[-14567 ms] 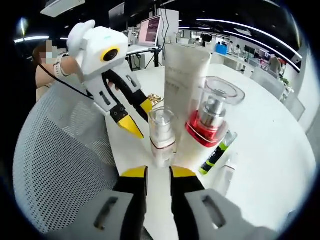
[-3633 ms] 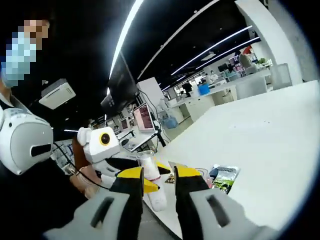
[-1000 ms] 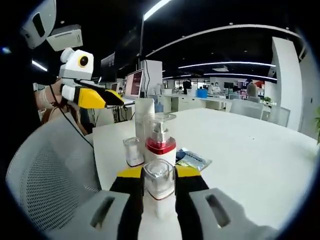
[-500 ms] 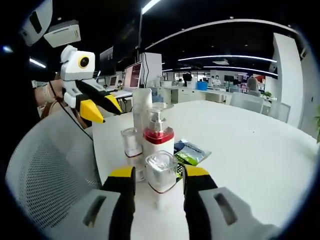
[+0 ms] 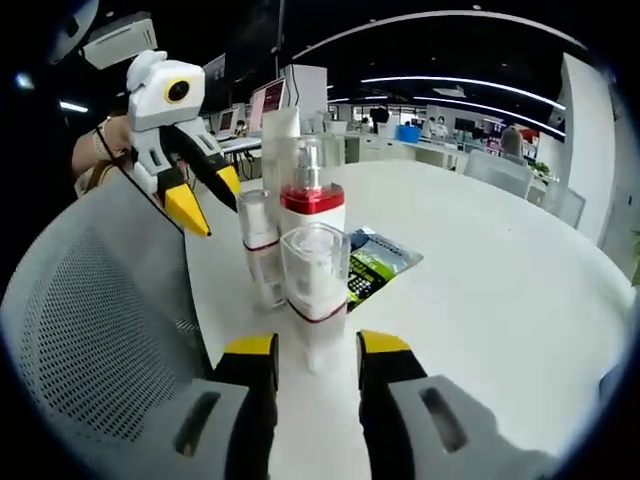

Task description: Arrange the skincare products in the storage area until every visible bottle or jar stands upright without overlapping.

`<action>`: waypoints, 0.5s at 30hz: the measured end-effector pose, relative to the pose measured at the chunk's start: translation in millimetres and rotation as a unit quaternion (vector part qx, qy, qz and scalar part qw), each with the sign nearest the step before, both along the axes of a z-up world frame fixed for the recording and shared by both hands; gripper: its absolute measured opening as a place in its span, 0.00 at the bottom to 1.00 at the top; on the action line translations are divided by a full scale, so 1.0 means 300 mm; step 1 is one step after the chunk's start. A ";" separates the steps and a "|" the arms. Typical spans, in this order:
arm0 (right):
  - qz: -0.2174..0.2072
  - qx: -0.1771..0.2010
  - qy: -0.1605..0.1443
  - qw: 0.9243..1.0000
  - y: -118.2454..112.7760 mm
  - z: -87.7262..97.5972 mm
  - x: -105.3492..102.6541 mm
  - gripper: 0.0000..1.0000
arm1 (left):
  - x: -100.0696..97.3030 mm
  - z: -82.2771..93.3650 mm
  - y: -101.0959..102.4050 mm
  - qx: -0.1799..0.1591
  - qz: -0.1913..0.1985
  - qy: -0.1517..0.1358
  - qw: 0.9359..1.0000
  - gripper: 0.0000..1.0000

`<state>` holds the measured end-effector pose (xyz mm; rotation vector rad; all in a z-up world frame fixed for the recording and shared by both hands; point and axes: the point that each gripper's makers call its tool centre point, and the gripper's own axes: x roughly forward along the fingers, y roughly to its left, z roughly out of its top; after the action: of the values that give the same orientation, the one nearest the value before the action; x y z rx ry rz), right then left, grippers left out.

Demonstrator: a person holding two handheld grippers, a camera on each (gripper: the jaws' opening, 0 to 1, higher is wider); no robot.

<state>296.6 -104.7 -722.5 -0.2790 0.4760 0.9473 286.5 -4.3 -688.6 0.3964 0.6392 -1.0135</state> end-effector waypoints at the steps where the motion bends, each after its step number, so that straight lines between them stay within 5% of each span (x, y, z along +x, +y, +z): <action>1: 0.000 -0.001 0.001 1.000 -0.001 -0.003 -0.001 0.26 | 0.003 -0.008 0.003 0.006 0.000 0.001 1.000 0.18; 15: 0.003 0.005 0.009 1.000 0.021 -0.015 0.020 0.19 | 0.014 -0.107 -0.008 0.018 -0.003 0.044 0.999 0.17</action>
<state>302.7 -98.4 -727.1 -0.2639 0.4870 0.9588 290.8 -6.6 -720.7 0.3869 0.7361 -1.0296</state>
